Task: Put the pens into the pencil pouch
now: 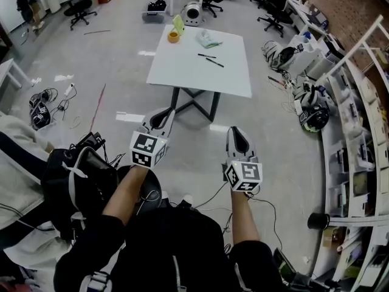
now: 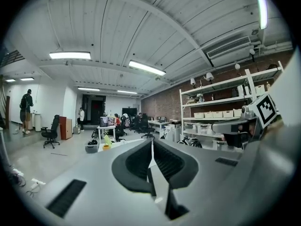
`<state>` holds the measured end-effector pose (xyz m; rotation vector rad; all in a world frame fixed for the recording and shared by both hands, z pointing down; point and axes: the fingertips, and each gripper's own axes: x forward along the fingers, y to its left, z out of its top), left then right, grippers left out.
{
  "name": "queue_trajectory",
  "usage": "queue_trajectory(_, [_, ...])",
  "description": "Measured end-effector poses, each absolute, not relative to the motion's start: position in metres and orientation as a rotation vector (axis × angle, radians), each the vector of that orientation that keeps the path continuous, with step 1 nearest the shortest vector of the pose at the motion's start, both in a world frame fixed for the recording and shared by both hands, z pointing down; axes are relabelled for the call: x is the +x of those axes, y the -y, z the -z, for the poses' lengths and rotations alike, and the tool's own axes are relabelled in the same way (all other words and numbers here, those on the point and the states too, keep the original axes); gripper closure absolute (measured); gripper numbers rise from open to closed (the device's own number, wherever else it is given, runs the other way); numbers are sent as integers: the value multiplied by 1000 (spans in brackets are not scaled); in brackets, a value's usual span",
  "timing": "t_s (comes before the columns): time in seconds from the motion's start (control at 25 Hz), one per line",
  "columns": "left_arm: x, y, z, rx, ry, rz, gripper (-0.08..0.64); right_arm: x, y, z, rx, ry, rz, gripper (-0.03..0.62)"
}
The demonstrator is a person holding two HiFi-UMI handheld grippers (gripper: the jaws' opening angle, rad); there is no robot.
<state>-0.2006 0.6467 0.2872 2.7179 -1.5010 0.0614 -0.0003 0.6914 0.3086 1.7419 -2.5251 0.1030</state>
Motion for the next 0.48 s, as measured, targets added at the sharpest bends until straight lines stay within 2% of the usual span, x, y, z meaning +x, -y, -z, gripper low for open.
queue_trajectory(0.36, [-217, -642, -288, 2693, 1520, -57, 528, -5, -677, -310, 1716, 2535, -125, 551])
queue_trajectory(0.4, [-219, -642, -288, 2691, 1524, -49, 517, -6, -676, -309, 1714, 2537, -125, 541])
queue_trajectory(0.44, [-222, -642, -287, 2688, 1526, -42, 475, -7, -674, -310, 1711, 2540, -125, 522])
queue_trajectory(0.48, [-224, -641, -288, 2683, 1523, -38, 405, -7, -673, -310, 1709, 2542, -125, 512])
